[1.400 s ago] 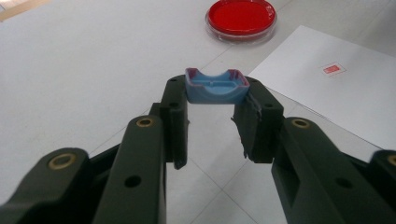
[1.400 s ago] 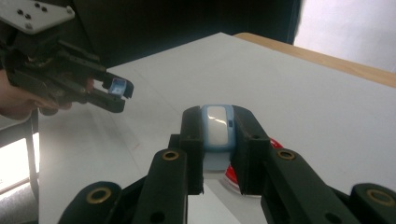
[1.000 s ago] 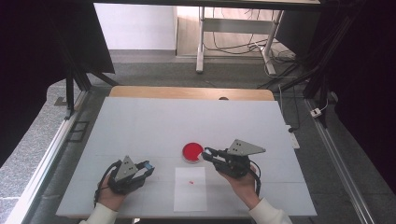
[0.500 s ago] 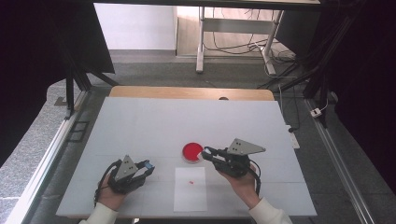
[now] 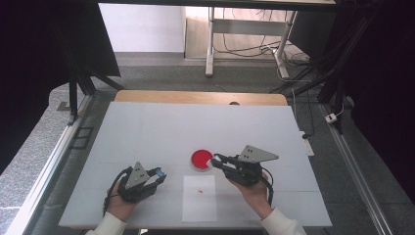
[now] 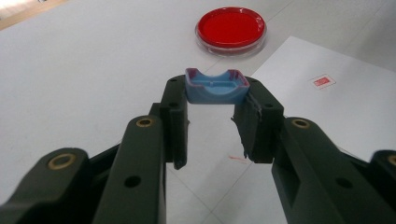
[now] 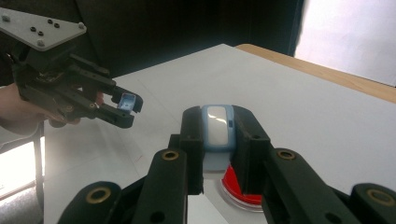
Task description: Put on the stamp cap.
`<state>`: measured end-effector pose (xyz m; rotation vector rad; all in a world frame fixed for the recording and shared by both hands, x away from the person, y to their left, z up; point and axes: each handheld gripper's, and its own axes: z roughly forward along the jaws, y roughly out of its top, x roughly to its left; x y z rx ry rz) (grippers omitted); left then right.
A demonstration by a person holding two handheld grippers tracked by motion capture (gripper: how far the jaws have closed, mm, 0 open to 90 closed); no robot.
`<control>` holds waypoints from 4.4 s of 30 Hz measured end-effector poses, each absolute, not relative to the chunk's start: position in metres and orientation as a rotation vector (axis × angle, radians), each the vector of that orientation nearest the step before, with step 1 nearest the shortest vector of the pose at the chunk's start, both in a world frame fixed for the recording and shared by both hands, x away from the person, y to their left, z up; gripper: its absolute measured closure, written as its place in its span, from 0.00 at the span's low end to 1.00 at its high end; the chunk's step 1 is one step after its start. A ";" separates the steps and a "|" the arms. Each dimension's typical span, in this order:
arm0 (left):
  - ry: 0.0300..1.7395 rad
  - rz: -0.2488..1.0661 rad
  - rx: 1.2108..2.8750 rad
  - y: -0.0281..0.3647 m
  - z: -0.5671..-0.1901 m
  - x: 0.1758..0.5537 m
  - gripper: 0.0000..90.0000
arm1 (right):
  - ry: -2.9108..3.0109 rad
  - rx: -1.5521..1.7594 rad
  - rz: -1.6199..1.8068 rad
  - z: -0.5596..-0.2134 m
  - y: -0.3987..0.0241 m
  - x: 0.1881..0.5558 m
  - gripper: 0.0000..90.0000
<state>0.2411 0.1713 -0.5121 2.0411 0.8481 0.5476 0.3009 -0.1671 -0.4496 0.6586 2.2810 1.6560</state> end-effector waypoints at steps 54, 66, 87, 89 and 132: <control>0.711 0.510 2.096 0.117 -0.510 0.262 0.73 | 2.299 0.689 1.649 -0.457 -0.158 0.297 0.83; 0.699 0.506 2.096 0.109 -0.509 0.264 0.73 | 2.287 0.700 1.665 -0.458 -0.155 0.296 0.83; 0.675 0.496 2.108 0.088 -0.510 0.274 0.73 | 2.276 0.724 1.661 -0.458 -0.152 0.296 0.83; 0.674 0.491 2.107 0.086 -0.511 0.275 0.73 | 2.275 0.730 1.660 -0.459 -0.152 0.296 0.83; 0.644 0.513 2.108 0.062 -0.515 0.277 0.73 | 2.283 0.860 1.634 -0.470 -0.144 0.297 0.83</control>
